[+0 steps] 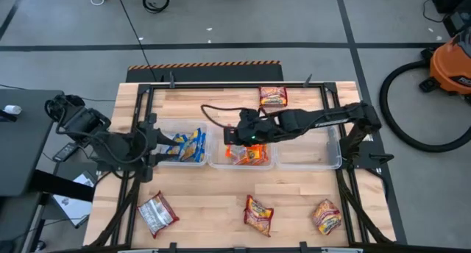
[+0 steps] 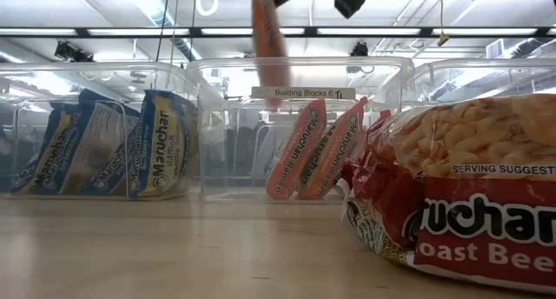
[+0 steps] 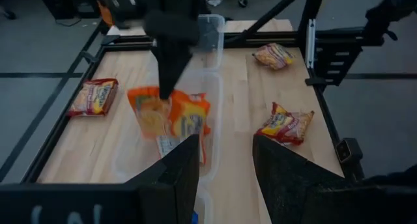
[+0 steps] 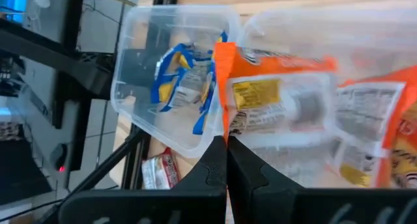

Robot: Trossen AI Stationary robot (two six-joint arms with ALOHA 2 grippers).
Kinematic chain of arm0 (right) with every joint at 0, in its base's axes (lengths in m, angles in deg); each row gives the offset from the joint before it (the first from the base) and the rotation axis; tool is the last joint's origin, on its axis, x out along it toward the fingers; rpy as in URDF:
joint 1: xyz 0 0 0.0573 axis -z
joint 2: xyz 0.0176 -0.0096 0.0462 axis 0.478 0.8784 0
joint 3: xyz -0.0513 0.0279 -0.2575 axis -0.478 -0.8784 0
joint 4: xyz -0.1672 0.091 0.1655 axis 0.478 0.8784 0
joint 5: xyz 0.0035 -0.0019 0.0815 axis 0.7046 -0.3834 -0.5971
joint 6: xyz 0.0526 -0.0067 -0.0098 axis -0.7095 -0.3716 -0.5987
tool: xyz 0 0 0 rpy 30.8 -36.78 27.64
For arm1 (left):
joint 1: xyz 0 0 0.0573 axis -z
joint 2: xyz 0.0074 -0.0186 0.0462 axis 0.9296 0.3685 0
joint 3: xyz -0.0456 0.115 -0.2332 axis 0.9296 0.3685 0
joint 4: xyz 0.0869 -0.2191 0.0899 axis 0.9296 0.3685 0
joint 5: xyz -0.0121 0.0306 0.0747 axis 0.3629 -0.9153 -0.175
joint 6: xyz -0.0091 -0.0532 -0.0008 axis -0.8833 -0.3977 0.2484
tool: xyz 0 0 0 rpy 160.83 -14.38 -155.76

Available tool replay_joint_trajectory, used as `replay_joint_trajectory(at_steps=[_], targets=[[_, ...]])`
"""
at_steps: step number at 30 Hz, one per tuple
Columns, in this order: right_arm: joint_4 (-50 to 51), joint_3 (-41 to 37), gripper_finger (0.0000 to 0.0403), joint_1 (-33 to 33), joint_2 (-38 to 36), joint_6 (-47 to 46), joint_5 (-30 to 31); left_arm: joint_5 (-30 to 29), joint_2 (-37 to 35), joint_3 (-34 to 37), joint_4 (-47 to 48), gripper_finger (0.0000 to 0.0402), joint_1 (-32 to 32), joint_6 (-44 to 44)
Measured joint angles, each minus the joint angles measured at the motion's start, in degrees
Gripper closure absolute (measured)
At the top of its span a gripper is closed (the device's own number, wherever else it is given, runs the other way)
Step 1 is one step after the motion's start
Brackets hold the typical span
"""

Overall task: Sort Maruchan noodles
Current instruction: Put the orange noodle pack into the middle transparent bin

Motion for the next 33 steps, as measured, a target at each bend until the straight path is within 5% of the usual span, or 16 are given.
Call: replay_joint_trajectory(at_steps=[33], targets=[[-0.81, -0.02, 0.0397, 5.28, 10.81, -1.80, -7.05, -5.22, 1.18, -0.07, -4.14, 0.0253, 0.60, 0.52]])
